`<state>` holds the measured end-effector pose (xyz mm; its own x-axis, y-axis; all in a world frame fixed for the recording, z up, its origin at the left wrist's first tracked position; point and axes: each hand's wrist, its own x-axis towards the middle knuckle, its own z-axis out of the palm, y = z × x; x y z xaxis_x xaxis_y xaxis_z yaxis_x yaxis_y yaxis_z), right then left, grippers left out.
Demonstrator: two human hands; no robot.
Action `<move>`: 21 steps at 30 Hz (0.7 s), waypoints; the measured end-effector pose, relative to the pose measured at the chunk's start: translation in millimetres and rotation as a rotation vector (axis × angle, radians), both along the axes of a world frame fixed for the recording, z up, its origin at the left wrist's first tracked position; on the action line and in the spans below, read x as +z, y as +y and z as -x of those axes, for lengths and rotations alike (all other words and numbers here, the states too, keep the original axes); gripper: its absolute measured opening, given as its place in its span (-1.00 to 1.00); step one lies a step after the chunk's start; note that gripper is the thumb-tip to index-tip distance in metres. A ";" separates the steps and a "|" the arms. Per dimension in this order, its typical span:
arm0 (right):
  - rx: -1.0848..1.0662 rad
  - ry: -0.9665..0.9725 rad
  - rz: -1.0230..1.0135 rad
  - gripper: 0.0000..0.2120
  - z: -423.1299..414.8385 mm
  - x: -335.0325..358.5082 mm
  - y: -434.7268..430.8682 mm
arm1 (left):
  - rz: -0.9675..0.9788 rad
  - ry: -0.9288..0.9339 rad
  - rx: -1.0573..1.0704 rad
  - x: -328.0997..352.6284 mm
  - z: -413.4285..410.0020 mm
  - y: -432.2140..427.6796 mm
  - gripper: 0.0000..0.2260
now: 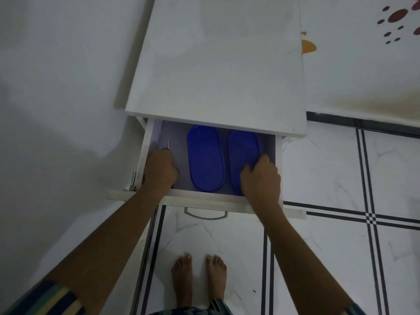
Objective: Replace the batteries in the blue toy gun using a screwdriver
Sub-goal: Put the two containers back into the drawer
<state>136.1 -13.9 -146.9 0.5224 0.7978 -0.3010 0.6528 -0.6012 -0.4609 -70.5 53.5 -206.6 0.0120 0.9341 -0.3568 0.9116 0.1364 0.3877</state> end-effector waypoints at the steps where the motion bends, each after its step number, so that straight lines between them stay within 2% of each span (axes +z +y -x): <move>1: 0.040 -0.041 -0.006 -0.72 5.5 0.2 -7.0 | 0.027 0.047 -0.015 0.8 -0.3 1.0 -0.87; 4: 0.169 -0.149 0.008 -0.56 20.8 -2.9 -28.1 | 0.103 0.129 -0.020 5.8 -1.8 3.1 -0.81; 6: 0.233 -0.203 -0.016 -0.49 27.1 -8.2 -40.9 | 0.088 0.085 -0.014 15.0 -2.8 -0.9 -0.76; 8: 0.267 -0.250 -0.115 -0.42 30.9 -13.6 -49.3 | -0.042 0.050 -0.029 30.7 -1.4 -12.3 -0.80; 12: 0.274 -0.273 -0.263 -0.40 30.6 -18.8 -47.1 | -0.405 -0.018 -0.139 57.1 -4.7 -44.5 -0.71; 17: 0.294 -0.360 -0.398 -0.40 27.5 -22.8 -33.7 | -0.520 -0.025 -0.341 35.7 -9.0 -66.7 -0.56; 21: 0.375 -0.461 -0.460 -0.34 22.3 -24.4 -17.7 | -0.647 0.054 -0.350 30.8 -13.4 -48.2 -0.45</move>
